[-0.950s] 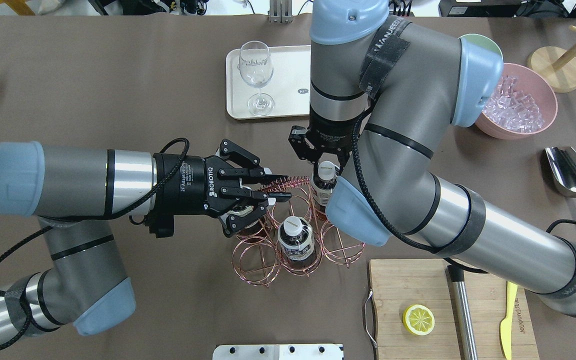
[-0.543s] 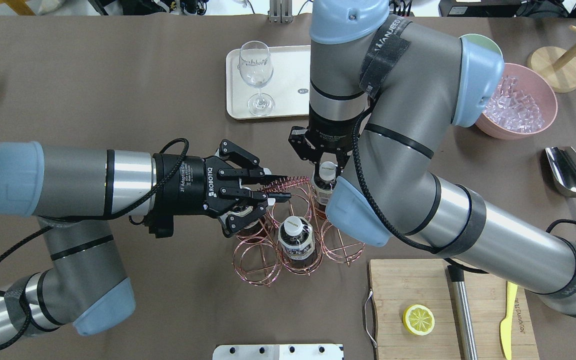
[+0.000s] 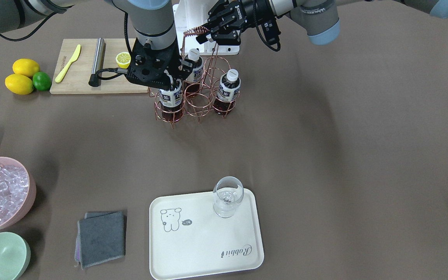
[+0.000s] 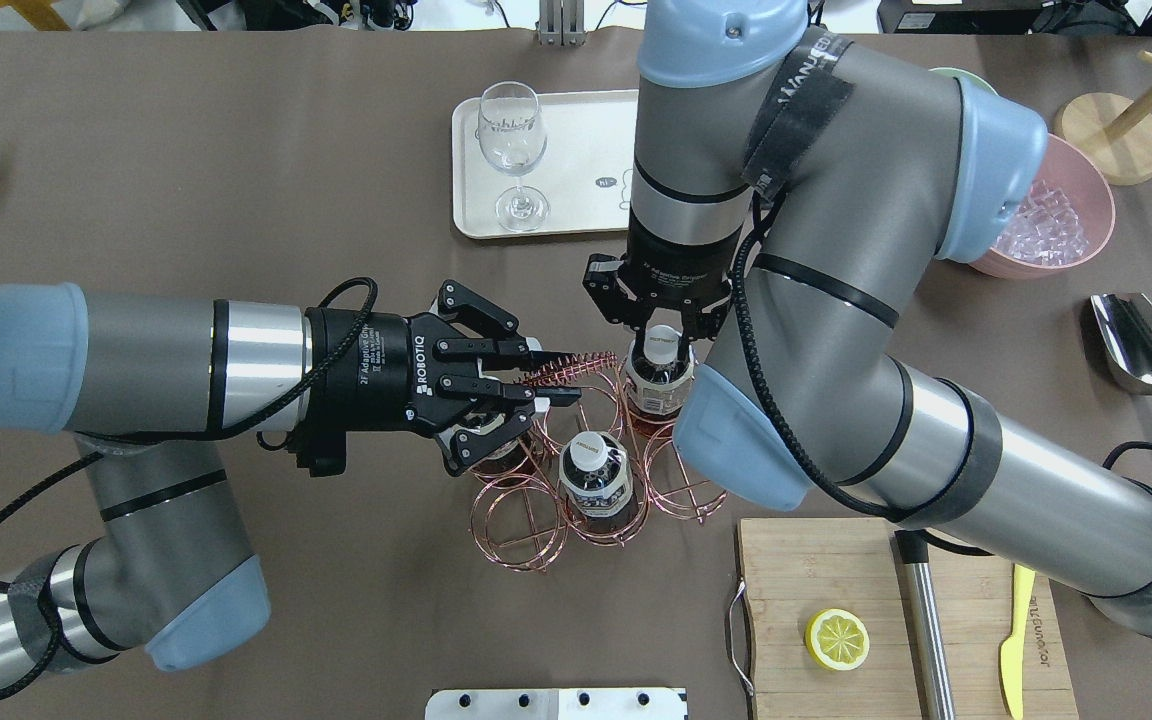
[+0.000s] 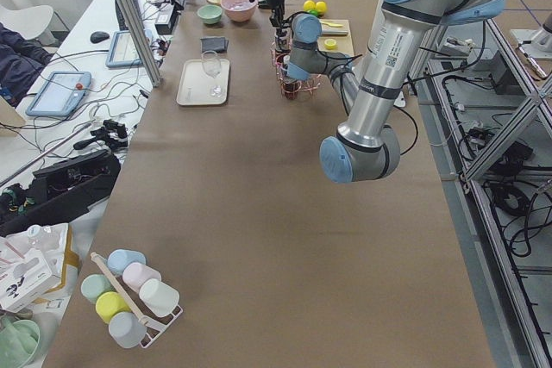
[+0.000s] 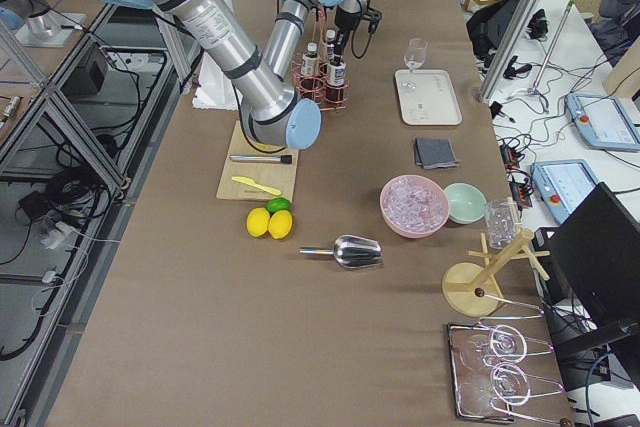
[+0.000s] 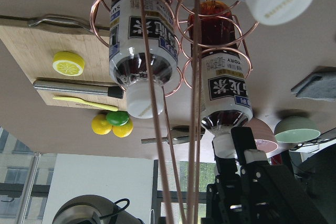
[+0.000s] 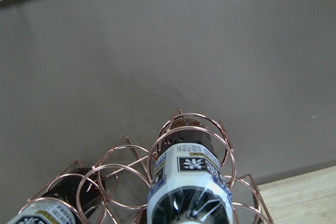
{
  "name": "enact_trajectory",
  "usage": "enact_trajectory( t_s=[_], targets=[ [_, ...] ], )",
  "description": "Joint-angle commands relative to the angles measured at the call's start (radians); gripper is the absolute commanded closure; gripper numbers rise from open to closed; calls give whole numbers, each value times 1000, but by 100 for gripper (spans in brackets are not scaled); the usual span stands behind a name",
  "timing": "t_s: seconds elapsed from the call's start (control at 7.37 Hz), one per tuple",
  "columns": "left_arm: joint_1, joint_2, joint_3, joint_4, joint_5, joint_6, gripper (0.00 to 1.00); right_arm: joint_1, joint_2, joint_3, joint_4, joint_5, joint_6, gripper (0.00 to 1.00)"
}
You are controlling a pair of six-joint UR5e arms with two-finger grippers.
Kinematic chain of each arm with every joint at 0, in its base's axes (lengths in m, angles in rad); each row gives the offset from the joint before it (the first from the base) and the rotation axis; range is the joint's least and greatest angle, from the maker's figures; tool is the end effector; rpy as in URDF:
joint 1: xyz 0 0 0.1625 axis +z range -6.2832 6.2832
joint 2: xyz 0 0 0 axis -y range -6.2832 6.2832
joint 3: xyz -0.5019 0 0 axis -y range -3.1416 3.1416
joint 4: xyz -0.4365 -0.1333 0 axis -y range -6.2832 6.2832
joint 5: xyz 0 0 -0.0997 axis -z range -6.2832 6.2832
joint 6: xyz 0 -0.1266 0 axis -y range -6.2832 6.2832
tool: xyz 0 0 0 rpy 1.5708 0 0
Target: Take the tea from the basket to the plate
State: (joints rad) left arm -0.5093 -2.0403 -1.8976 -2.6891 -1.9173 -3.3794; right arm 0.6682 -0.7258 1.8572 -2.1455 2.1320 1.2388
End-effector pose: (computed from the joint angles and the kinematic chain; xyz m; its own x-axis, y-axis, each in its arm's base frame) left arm 0.4893 -0.3767 0.1641 -0.1051 -0.9883 0.1105 -0.3283 -0.0705 -0.9419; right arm -0.5105 -0.4869 0.1389 0.7290 0.2239 0.6468 -0.0700 0.9644 -0.2550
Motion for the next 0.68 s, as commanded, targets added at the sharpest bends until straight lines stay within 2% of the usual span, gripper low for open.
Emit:
enact_trajectory(
  t_s=[0.0,0.54],
  targets=[
    [0,0,0,0,-2,0,100,2,-23,112,-101,2,-27,100],
    [0,-1,-3,0,-3,-1,100,11,-1,140,-138,14,-32,100]
  ],
)
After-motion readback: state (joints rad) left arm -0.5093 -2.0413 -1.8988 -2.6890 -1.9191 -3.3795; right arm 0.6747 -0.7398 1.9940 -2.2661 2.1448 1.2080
